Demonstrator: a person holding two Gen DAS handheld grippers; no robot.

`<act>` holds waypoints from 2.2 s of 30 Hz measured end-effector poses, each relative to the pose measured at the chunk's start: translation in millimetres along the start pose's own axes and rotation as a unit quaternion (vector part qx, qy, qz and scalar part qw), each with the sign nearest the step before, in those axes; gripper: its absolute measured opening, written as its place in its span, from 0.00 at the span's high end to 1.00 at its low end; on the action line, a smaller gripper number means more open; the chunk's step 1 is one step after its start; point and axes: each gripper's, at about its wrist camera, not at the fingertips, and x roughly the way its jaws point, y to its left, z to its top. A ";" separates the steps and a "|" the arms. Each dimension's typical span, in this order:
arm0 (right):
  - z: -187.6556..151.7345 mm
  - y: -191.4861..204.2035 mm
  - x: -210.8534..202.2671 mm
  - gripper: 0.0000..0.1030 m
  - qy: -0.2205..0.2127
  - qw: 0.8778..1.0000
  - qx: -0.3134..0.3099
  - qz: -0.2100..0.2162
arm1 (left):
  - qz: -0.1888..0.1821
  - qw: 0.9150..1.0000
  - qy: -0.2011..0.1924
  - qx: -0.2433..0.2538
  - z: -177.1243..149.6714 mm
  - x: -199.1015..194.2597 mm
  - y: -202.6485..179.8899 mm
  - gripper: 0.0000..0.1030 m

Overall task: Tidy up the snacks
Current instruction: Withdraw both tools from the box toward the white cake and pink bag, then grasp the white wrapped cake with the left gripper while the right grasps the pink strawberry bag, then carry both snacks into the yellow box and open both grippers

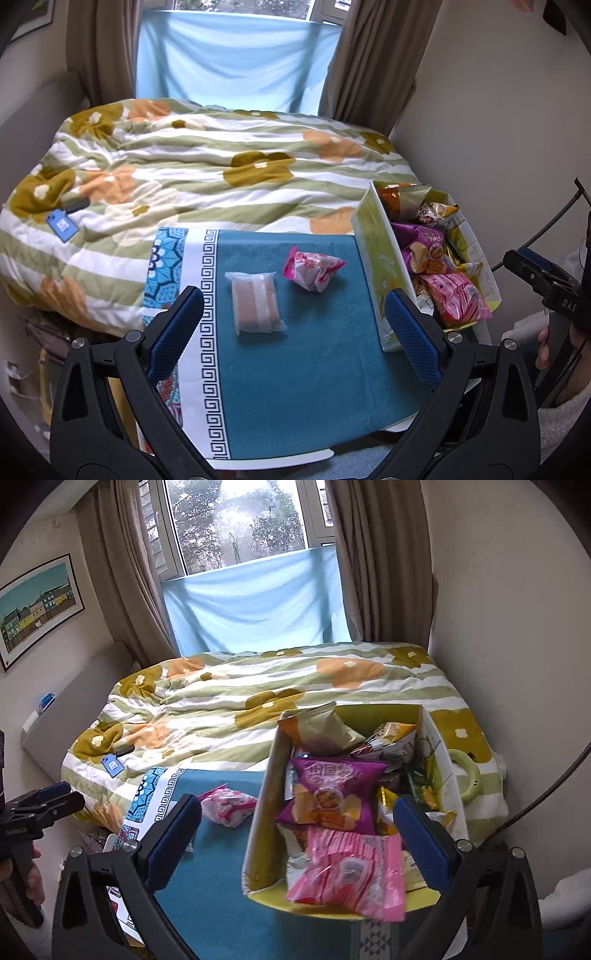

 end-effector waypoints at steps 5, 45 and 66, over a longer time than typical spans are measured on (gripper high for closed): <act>-17.8 45.0 2.0 0.00 0.006 1.000 -0.003 -0.007 | -0.009 1.000 0.007 -0.003 -7.9 -7.9 38.7 0.05; -44.7 127.4 280.1 0.00 0.225 0.970 0.091 -0.004 | 0.006 0.983 0.184 -0.014 -43.2 263.9 53.9 0.06; -46.0 121.9 322.4 0.07 0.277 0.959 0.053 -0.023 | 0.046 0.982 0.181 0.013 -37.5 277.6 53.4 0.39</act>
